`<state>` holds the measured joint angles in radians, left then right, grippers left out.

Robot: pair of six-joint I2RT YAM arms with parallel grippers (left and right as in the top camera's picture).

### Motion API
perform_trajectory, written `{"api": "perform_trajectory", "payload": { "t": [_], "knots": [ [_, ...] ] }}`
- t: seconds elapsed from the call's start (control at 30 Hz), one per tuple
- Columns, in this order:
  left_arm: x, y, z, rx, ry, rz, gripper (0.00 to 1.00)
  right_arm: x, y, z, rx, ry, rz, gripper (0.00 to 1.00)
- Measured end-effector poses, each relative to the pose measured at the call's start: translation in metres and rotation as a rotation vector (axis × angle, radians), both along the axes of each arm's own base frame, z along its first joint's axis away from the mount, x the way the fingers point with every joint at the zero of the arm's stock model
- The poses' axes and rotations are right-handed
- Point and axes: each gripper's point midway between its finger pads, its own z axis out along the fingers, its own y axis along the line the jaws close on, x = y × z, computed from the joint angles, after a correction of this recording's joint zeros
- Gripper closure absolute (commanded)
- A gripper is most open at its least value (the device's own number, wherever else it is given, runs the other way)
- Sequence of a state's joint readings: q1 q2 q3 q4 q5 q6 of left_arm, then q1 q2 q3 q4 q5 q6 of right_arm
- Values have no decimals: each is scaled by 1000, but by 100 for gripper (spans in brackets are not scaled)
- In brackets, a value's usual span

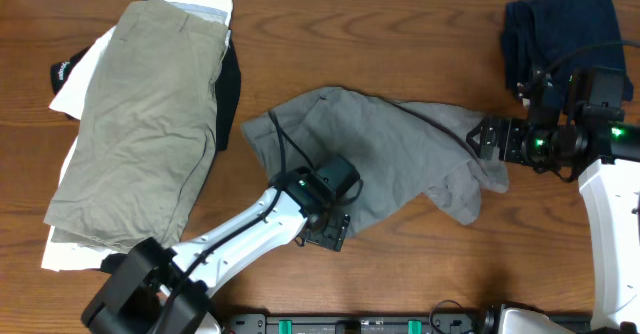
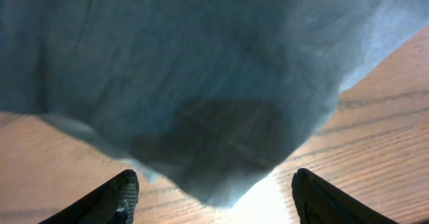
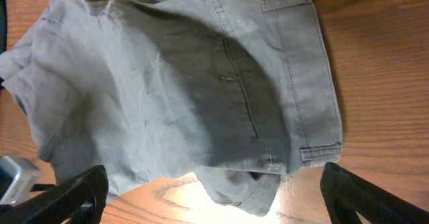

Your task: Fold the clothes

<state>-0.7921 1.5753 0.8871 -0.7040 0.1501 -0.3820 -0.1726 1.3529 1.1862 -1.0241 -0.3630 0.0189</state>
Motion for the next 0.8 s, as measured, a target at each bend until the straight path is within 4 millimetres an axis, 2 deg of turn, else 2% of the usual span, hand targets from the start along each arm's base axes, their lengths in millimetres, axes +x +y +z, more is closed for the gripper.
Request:
{"api": "perform_trajectory", "payload": {
  "t": [0.27, 0.33, 0.37, 0.53, 0.57, 0.8],
  "knots": [
    [-2, -8, -8, -22, 18, -70, 30, 3, 2, 2, 12, -18, 6, 1],
    [-4, -8, -11, -19, 32, -82, 35, 4, 3, 3, 20, -21, 9, 1],
    [-5, -8, -13, -19, 41, -91, 41, 4, 4, 3, 23, -23, 11, 2],
    [-8, -8, -17, -15, 60, -112, 87, 4, 6, 4, 34, -26, 16, 2],
    [-8, -8, -17, -16, 59, -118, 93, 4, 6, 4, 35, -26, 16, 2],
    [-13, -4, -16, -3, 83, -127, 94, 5, 7, 5, 39, -30, 18, 2]
  ]
}}
